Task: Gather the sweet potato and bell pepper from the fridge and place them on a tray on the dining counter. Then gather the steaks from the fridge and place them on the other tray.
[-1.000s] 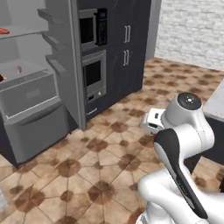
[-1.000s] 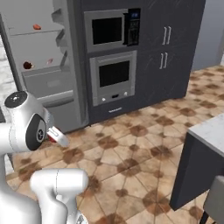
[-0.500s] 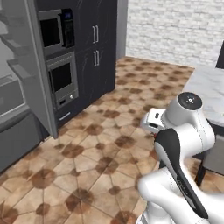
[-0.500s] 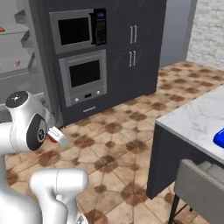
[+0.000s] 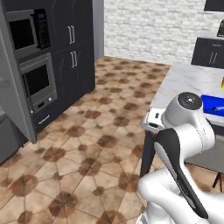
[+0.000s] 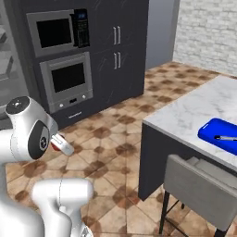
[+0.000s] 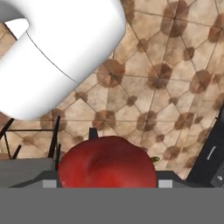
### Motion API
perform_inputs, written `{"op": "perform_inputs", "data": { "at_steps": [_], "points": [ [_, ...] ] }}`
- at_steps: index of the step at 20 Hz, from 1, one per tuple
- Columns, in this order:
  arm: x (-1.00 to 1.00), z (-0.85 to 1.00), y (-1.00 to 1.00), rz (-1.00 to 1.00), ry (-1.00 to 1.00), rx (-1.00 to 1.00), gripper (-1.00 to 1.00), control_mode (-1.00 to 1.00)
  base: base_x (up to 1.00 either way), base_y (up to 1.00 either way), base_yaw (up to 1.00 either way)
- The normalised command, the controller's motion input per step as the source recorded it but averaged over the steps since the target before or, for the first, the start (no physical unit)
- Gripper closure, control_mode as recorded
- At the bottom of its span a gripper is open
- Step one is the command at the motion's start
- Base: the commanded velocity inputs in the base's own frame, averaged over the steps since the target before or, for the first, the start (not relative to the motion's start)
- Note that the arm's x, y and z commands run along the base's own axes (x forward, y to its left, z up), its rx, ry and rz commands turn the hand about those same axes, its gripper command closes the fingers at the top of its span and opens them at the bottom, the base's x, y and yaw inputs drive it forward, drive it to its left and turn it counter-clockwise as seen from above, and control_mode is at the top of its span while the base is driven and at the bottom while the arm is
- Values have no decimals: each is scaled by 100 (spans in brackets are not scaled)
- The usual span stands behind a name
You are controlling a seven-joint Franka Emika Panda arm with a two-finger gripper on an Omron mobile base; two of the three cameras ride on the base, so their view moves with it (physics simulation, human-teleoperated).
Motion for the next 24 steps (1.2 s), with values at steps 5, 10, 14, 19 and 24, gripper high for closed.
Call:
{"op": "perform_inputs", "data": {
  "at_steps": [5, 10, 14, 19, 24],
  "points": [
    [0, 0, 0, 0, 0, 0, 100, 100, -5, -46, -25],
    [0, 0, 0, 0, 0, 0, 100, 100, 0, -50, -25],
    [0, 0, 0, 0, 0, 0, 100, 100, 0, -53, -26],
    [0, 0, 0, 0, 0, 0, 100, 100, 0, -56, -26],
    [0, 0, 0, 0, 0, 0, 100, 100, 5, -51, -27]
  ]
}}
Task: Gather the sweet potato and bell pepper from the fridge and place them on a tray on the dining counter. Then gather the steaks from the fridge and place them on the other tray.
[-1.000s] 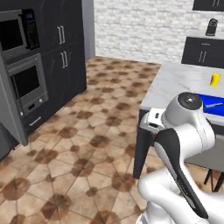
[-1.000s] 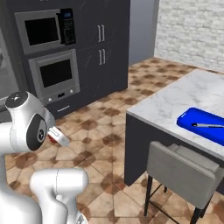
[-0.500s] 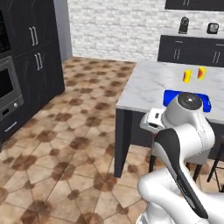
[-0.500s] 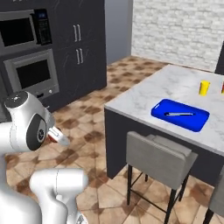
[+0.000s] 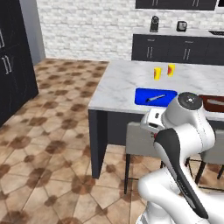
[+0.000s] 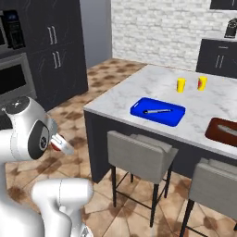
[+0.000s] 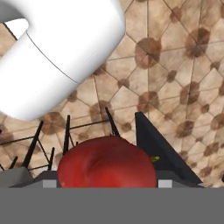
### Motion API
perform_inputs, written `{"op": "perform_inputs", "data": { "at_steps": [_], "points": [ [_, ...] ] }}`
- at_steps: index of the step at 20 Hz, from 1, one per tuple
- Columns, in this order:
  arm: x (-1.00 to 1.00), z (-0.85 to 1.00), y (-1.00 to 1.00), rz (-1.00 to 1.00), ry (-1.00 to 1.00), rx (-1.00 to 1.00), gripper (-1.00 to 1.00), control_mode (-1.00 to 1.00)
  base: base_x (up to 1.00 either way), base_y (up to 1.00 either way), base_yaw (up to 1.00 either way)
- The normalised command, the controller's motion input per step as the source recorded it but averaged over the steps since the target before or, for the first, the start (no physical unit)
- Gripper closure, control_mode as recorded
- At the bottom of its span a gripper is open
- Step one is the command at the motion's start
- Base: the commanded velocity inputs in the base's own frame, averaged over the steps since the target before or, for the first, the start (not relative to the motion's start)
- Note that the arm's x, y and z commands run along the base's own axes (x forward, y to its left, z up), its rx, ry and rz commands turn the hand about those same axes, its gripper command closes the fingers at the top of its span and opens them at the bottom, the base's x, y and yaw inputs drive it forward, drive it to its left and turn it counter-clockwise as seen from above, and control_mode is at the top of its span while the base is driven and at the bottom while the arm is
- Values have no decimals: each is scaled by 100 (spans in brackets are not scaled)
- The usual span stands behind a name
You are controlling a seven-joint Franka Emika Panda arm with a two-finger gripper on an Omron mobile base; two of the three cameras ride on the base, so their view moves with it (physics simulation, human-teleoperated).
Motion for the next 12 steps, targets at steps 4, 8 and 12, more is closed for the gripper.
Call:
{"op": "perform_inputs", "data": {
  "at_steps": [4, 8, 12],
  "points": [
    [0, 0, 0, 0, 0, 0, 100, 100, 16, -46, -27],
    [0, 0, 0, 0, 0, 0, 100, 100, 23, -48, -24],
    [0, 0, 0, 0, 0, 0, 100, 100, 33, -37, -25]
  ]
}}
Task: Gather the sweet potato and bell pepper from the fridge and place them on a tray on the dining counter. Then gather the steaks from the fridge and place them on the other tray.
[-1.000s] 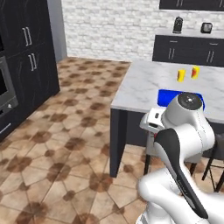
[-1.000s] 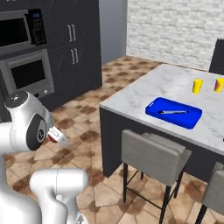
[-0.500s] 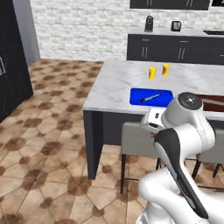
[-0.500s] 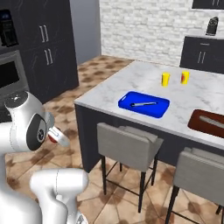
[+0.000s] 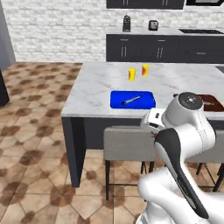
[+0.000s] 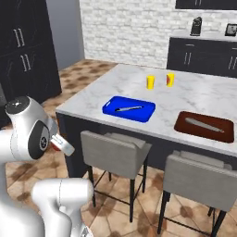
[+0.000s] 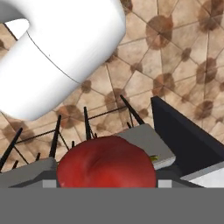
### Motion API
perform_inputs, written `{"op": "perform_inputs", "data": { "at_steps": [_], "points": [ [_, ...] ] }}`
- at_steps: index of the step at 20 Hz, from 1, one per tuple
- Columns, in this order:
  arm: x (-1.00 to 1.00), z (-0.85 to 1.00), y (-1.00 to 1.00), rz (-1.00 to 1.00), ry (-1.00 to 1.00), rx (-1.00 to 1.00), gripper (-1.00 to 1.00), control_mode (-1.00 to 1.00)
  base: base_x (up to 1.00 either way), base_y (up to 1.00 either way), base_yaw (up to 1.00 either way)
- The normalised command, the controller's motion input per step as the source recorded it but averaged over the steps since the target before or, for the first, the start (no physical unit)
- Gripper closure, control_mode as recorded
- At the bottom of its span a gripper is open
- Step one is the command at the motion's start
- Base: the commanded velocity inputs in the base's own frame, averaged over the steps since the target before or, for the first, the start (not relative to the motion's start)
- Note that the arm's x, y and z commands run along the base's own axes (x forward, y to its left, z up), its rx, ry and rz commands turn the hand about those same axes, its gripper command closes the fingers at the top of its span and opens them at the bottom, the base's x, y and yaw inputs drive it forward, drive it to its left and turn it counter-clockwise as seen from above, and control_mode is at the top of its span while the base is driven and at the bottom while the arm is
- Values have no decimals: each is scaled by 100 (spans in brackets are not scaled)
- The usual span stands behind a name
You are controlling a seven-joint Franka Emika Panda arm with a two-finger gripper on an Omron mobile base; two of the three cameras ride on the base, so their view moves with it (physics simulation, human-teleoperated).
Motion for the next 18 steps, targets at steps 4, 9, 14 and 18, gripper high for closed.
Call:
{"op": "perform_inputs", "data": {
  "at_steps": [4, 9, 14, 18],
  "points": [
    [0, 0, 0, 0, 0, 0, 100, 100, 35, -33, -26],
    [0, 0, 0, 0, 0, 0, 100, 100, 28, -29, -27],
    [0, 0, 0, 0, 0, 0, 100, 100, 31, -26, -27],
    [0, 0, 0, 0, 0, 0, 100, 100, 42, -16, -27]
  ]
}}
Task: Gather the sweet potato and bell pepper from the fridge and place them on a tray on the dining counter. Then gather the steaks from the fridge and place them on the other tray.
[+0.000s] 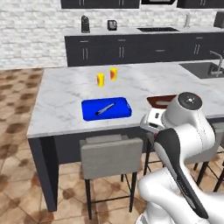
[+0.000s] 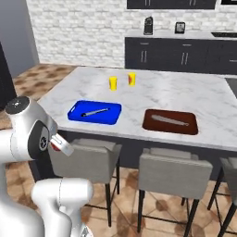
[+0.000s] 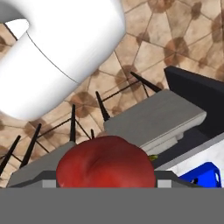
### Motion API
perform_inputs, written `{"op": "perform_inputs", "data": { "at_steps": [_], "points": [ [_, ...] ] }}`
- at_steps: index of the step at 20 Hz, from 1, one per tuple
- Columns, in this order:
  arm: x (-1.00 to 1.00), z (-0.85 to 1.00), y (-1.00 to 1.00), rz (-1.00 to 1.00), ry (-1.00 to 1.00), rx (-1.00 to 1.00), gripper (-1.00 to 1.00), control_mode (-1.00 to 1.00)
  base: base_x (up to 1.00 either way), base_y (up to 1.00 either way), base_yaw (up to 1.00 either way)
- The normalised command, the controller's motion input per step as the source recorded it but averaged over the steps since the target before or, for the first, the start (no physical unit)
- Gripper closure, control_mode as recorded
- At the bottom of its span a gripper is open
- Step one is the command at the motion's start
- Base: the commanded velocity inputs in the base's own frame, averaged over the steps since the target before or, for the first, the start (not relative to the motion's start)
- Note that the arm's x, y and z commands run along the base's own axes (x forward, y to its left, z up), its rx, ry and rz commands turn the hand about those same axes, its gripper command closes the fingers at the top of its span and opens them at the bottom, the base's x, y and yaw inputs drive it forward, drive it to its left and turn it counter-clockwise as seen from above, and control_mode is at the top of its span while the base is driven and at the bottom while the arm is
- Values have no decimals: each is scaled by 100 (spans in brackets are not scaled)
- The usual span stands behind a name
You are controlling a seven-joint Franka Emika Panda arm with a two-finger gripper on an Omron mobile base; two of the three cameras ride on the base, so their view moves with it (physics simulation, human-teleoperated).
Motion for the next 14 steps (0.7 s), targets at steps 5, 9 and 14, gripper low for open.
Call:
{"op": "perform_inputs", "data": {
  "at_steps": [5, 9, 14],
  "points": [
    [0, 0, 0, 0, 0, 0, 100, 100, 25, -21, -23],
    [0, 0, 0, 0, 0, 0, 100, 100, 12, -24, -21],
    [0, 0, 0, 0, 0, 0, 100, 100, 26, -32, -21]
  ]
}}
